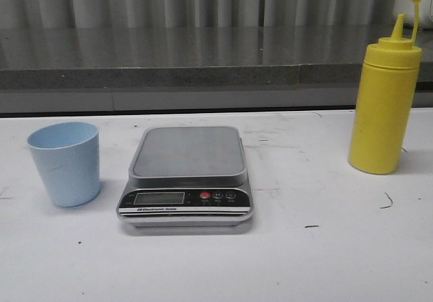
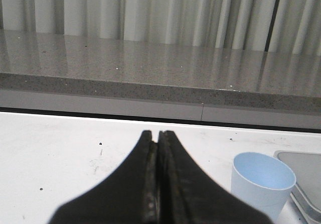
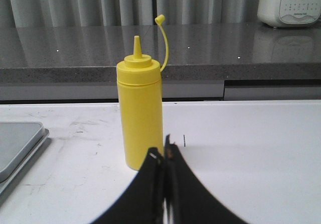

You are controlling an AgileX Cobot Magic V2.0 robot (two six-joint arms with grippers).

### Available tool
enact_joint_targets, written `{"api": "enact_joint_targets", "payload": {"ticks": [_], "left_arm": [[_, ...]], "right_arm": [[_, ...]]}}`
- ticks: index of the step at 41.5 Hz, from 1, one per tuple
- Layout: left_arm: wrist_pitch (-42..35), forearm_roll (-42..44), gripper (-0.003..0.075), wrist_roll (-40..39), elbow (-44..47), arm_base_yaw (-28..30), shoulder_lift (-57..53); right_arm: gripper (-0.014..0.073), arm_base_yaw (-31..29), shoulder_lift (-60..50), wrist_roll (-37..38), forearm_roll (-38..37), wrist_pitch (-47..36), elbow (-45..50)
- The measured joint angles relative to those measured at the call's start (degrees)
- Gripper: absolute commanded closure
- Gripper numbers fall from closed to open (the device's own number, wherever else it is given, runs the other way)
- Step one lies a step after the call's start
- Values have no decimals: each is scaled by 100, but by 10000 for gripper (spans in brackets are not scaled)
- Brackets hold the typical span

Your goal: Pour seasoning into cup on scale with both arms

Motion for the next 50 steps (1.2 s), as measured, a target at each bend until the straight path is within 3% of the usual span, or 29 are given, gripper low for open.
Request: {"api": "enact_joint_targets", "payload": {"ticks": [29,40,50], "left_arm": [[0,0,740,0,0,0,0],[-525,0,740,0,-28,0,0],[268,0,740,0,-1226,0,0]], "right_arm": [[715,0,0,0,0,0,0],[715,0,0,0,0,-94,0],[715,0,0,0,0,578,-1142]]}}
